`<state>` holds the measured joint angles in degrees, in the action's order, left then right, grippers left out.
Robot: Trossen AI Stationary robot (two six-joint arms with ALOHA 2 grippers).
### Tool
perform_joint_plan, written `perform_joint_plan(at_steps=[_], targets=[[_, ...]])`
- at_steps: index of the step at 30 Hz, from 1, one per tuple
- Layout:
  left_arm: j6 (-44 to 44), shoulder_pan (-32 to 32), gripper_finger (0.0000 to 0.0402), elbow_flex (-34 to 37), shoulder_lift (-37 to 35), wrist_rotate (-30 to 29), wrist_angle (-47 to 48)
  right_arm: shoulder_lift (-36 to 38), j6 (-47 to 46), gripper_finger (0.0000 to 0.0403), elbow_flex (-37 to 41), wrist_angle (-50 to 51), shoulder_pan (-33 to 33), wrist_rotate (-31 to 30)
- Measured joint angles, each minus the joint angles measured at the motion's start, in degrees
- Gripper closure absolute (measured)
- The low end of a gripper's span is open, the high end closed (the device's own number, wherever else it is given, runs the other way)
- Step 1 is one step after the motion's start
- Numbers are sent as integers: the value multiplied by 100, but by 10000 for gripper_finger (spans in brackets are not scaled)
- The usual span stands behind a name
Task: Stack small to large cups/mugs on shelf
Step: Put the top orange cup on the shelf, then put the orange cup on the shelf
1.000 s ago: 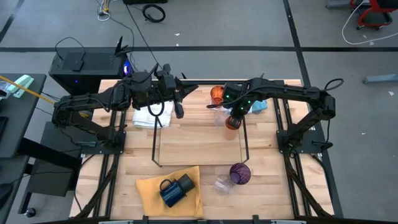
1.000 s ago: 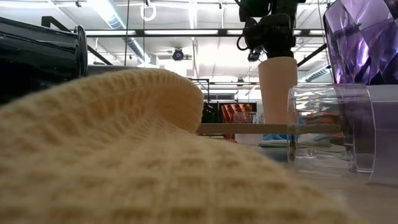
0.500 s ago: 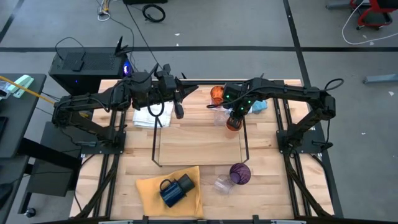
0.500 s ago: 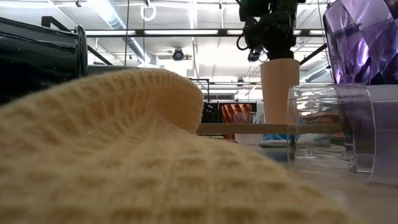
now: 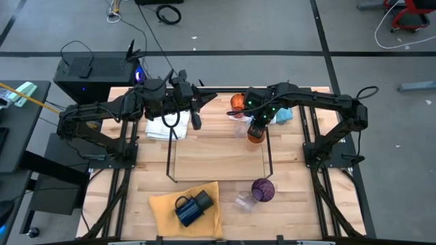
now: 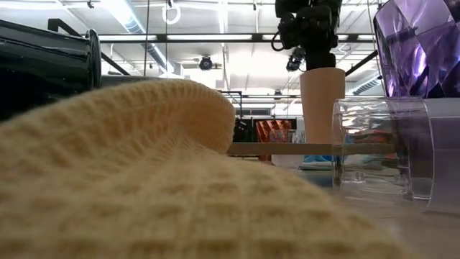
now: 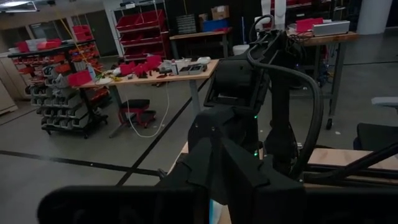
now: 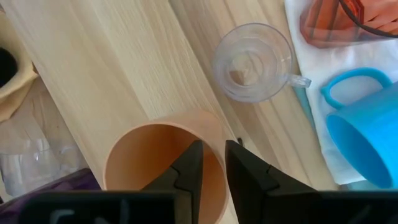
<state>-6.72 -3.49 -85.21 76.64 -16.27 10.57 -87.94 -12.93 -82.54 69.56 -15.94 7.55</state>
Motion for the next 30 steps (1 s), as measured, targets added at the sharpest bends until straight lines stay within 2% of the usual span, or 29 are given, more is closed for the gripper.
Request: perform_joint_plan(at_steps=[15, 25, 30], targets=[[0, 0, 367, 0, 0, 0, 0, 0, 202, 328, -75, 187, 1, 264], [-2, 0, 356, 0, 0, -1, 0, 7, 357, 328, -971, 413, 7, 301], [0, -26, 359, 0, 0, -2, 2, 11, 586, 328, -1455, 471, 345, 929]])
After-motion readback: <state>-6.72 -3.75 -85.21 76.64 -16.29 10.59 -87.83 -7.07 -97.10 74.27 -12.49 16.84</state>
